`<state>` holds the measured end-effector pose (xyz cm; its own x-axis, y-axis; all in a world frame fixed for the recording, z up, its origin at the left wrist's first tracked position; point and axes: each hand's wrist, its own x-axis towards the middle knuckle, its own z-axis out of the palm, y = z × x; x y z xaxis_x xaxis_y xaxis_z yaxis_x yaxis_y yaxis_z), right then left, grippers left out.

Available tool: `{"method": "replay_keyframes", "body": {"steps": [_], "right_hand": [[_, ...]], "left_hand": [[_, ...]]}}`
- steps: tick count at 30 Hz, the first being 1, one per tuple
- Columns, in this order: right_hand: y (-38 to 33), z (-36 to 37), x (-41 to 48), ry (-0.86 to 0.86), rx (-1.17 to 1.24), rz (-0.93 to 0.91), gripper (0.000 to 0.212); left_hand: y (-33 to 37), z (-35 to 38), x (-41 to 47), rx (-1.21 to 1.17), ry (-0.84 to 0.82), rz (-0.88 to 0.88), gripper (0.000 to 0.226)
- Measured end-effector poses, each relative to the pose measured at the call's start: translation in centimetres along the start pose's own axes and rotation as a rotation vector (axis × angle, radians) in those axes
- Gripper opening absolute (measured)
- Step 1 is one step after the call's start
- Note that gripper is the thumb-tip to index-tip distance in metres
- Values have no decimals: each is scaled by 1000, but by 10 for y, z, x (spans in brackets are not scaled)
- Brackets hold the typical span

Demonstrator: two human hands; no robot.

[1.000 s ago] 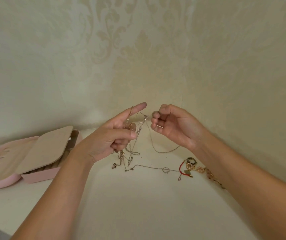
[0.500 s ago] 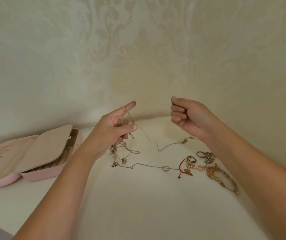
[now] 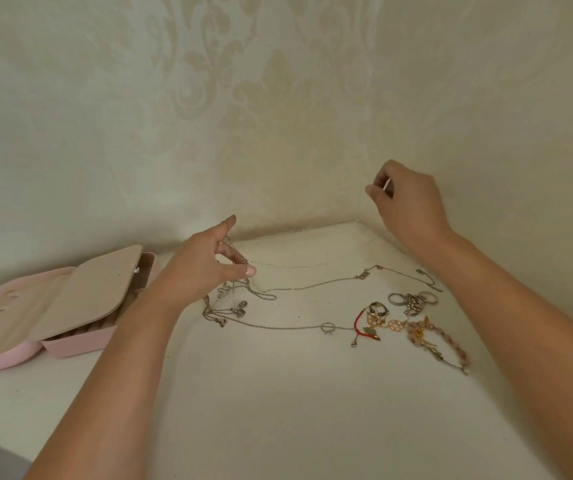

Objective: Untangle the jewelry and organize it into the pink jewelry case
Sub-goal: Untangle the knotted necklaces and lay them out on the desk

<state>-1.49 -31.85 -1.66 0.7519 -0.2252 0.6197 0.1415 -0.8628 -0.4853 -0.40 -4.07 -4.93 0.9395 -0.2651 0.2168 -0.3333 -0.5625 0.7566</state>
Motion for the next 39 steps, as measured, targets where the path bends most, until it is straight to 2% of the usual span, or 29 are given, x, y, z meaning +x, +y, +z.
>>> {"method": "replay_keyframes", "body": {"steps": [4,7,9,11,13,15,17,19,20,30,36,39], "right_hand": [[5,9,-1,-18,38,-1,11],[5,13,-1,-96,-55,39,13],[3,15,-2,-340,-209,117,17],[-5,17,-6,-685,-387,191,20],[-13,20,-10,-842,-462,175,22],[-21,21,-13,-775,-323,88,18],[-34,16,-17,-728,85,50,16],[-50,10,-22,-820,499,59,17],[-55,10,-25,-862,599,60,18],[-62,20,-32,-887,570,5,6],[-63,19,-30,-691,540,-13,4],[-61,20,-29,-681,658,56,5]], "left_hand": [[7,2,0,-69,-37,61,88],[13,-1,-4,-124,-30,92,86],[15,-1,-5,-121,-22,121,88],[18,1,-6,-106,-21,147,90],[22,5,-8,-75,-25,183,92],[26,10,-9,-35,-38,227,92],[28,15,-9,-11,-53,251,93],[28,17,-9,9,-64,260,93],[28,18,-9,15,-66,264,93],[25,24,-7,15,-101,251,96],[22,23,-5,-39,-111,199,97],[20,23,-2,-104,-104,188,96]]}}
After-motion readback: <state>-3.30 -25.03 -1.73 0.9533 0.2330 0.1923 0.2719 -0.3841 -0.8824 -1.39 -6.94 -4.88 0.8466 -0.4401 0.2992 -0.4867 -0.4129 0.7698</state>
